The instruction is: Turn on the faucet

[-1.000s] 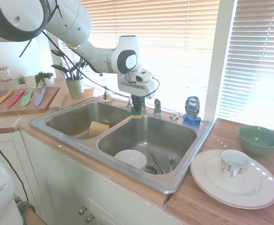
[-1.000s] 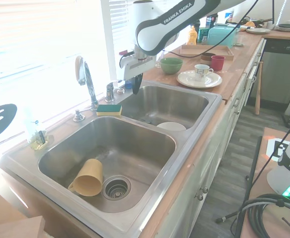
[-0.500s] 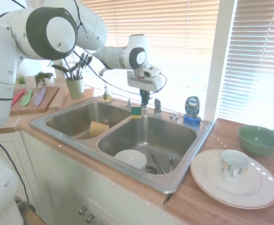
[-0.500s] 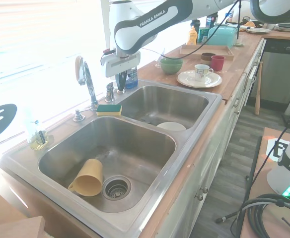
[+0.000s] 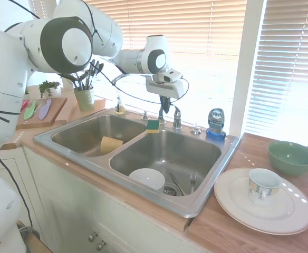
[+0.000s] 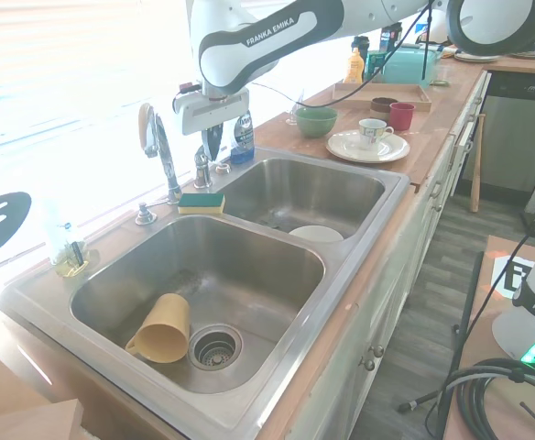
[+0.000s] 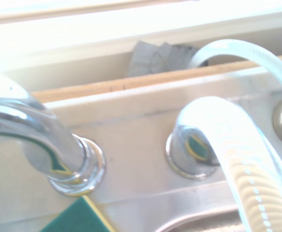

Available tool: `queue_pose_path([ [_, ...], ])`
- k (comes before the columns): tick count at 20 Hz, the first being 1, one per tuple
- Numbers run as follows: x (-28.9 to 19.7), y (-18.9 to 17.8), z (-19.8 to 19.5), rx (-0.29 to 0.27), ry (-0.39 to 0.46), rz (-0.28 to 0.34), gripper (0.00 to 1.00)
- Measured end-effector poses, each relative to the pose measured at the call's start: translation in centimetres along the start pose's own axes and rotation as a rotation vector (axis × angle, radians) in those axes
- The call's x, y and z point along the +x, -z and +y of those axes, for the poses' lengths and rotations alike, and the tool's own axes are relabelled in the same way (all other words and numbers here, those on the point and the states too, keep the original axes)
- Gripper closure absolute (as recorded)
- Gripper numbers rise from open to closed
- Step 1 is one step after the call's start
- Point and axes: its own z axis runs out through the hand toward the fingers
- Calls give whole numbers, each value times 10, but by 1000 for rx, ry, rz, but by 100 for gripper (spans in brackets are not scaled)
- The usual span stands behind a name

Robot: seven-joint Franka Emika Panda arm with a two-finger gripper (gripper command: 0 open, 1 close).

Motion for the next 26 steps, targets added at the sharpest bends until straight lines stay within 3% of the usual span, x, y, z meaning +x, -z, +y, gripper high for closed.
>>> queue_pose_path([
  [10,-14,-1,-8,-1,20,-2,100],
  [21,-19,-17,27,-70,3,-36,100],
  [23,-17,-10,36,-52,-7,-25,100],
  [26,-5,0,44,37,-49,45,100],
])
